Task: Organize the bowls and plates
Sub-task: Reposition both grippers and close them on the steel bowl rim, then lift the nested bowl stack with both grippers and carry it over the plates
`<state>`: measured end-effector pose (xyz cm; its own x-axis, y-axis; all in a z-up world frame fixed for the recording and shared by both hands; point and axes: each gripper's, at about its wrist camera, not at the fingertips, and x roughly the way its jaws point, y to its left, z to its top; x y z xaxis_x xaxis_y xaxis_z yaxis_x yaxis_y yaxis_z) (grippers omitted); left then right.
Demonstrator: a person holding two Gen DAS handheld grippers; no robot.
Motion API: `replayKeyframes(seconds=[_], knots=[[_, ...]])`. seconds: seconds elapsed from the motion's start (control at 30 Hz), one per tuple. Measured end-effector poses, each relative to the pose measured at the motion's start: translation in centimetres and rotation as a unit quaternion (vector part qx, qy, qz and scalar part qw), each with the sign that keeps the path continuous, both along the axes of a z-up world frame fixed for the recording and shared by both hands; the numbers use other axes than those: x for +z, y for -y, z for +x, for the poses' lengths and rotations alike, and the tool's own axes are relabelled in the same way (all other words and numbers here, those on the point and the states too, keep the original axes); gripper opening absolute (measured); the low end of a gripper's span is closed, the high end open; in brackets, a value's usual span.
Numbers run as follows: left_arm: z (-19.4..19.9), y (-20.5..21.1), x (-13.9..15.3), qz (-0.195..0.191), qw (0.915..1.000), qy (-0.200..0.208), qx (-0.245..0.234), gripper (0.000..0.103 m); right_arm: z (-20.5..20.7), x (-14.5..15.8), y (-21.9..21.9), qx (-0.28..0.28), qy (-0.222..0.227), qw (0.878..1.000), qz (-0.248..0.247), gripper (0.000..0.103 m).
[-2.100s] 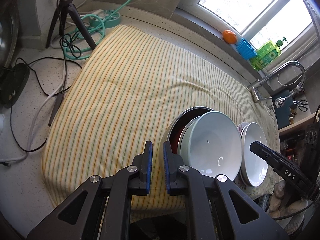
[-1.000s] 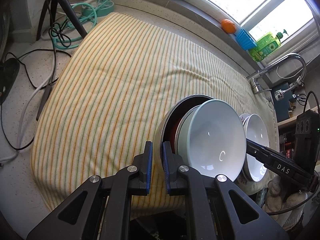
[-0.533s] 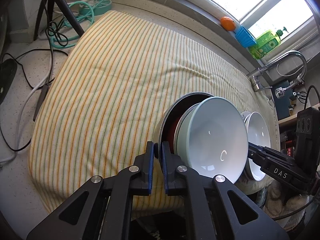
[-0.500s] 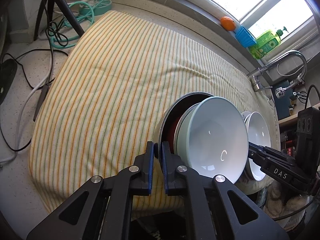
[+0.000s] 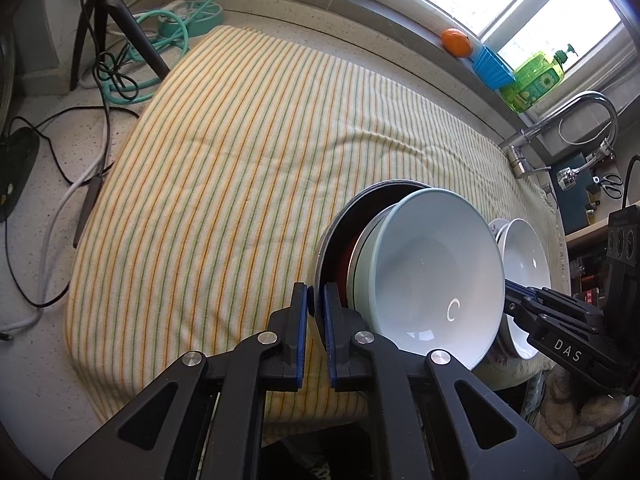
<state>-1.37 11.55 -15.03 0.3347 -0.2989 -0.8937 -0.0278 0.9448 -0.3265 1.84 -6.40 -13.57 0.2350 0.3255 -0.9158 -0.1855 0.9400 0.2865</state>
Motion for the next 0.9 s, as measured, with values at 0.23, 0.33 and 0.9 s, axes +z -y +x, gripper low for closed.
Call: replayKeyframes(seconds=[0.23,0.33,0.9], knots=[[0.0,0.0,0.1,0.000,1.0000,0.002,-0.001,0.007,0.0,0.0,0.0,0.001,0.002,1.000,-0.005,0.009],[0.1,0.1,0.1,0.002,1.0000,0.002,-0.001,0.007,0.0,0.1,0.0,0.001,0.005,1.000,-0.006,0.009],[0.6,1.1,2.1,0.000,0.9998,0.021,-0.007,0.007,0.3,2.4,1.4,-0.008,0.021,1.000,0.004,0.009]])
